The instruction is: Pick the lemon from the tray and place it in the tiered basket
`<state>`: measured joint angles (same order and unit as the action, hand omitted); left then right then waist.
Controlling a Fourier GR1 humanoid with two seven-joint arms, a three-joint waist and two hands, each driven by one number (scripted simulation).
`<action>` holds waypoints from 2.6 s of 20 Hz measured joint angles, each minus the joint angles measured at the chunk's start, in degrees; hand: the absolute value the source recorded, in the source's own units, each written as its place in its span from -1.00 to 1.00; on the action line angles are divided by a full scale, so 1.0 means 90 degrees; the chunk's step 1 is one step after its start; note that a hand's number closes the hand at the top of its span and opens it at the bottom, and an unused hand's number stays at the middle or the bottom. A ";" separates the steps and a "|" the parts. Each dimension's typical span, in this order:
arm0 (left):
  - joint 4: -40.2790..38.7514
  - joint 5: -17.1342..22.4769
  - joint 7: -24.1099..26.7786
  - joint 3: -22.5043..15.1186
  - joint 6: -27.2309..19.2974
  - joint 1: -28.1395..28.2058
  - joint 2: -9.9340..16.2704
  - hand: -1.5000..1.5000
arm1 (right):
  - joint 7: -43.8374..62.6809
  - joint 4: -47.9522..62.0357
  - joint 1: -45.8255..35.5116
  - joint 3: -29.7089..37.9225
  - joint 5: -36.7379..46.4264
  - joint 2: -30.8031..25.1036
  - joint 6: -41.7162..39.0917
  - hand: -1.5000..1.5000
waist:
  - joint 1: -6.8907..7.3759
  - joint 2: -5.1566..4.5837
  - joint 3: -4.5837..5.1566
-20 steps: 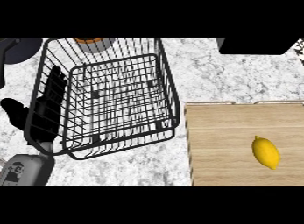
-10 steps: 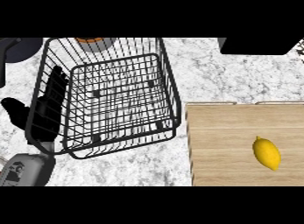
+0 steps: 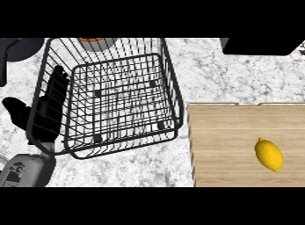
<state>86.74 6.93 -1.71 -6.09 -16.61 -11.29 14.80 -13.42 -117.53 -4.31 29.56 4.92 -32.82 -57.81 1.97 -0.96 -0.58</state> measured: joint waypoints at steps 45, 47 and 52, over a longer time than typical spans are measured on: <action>0.0074 -0.0478 -0.0127 0.0271 0.0038 0.0127 -0.0196 0.00 | -0.4989 0.5373 -0.0340 -0.4694 0.3260 -0.0876 0.5300 -1.00 | -0.0120 0.0112 0.0101; 0.0122 -0.0543 -0.0219 0.0269 -0.0006 0.0141 -0.0215 0.00 | -0.4978 0.5422 -0.0425 -0.4775 0.3230 -0.0830 0.5309 -1.00 | -0.0118 0.0110 0.0119; 0.0104 -0.0555 -0.0168 0.0330 0.0073 0.0131 -0.0240 0.00 | -0.4959 0.5579 -0.0556 -0.4885 0.3098 -0.0712 0.5334 1.00 | -0.0136 0.0125 0.0144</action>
<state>87.67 1.94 -3.22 -3.12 -15.96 -10.11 12.64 -58.05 -67.32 -9.31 -14.41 32.81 -39.23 -9.80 0.74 0.16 0.71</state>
